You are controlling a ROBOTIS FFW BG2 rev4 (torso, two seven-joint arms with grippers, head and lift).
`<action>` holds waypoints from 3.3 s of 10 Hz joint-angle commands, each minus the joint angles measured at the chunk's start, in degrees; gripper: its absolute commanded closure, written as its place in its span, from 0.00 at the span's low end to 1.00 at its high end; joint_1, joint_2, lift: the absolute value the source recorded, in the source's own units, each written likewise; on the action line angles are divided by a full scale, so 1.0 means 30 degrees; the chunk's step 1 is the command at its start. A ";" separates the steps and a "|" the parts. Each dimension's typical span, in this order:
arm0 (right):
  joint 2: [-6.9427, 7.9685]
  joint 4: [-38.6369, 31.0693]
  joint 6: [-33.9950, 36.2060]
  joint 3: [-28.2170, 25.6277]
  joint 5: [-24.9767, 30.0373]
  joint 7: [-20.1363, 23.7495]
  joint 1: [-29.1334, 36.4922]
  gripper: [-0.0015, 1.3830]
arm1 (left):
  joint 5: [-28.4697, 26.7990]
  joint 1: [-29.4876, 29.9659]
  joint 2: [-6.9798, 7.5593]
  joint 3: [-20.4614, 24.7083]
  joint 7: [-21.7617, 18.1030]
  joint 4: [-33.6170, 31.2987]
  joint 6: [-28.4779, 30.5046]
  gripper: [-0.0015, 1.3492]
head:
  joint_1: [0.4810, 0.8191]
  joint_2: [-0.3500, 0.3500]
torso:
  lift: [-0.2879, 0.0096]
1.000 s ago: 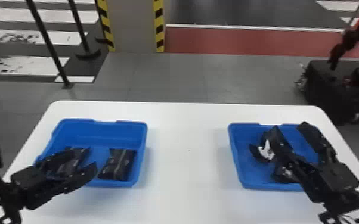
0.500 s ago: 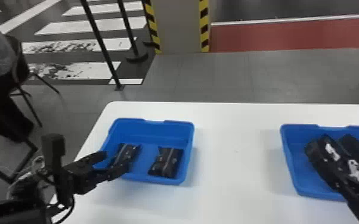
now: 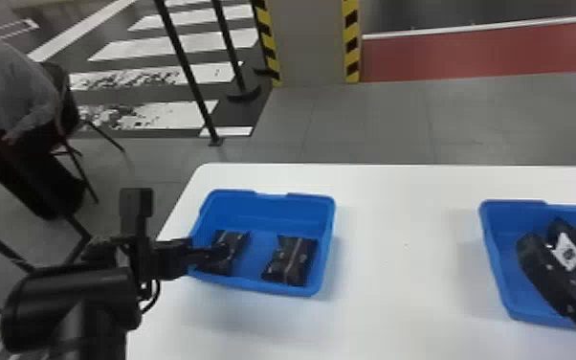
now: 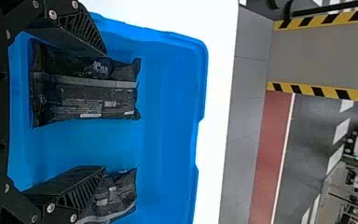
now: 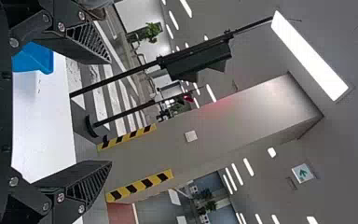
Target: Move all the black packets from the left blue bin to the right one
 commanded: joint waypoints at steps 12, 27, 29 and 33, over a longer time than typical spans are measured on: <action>0.0000 0.0745 0.0321 0.0035 -0.0531 0.0260 -0.0189 0.20 | -0.2027 -0.2596 0.0296 -0.1229 0.1287 0.3509 0.3257 0.20 | 0.63 0.90 | 0.60; -0.0030 0.1354 0.1915 0.0973 -0.0824 0.1755 -0.2205 0.20 | 0.3276 0.1388 -0.0378 -0.4598 -0.2404 -0.1319 -0.7711 0.89 | 0.63 0.72 | 0.60; 0.0000 0.2526 0.2056 0.1617 -0.0824 0.1989 -0.3751 0.20 | 0.3276 0.0545 -0.0436 -0.6268 -0.2844 -0.0944 -0.8555 0.89 | 0.63 0.60 | 0.60; 0.0029 0.4870 0.2056 0.2233 -0.0883 0.2253 -0.6142 0.20 | 0.3716 -0.1096 -0.0319 -0.8553 -0.3576 0.0884 -0.9024 0.89 | 0.63 0.52 | 0.60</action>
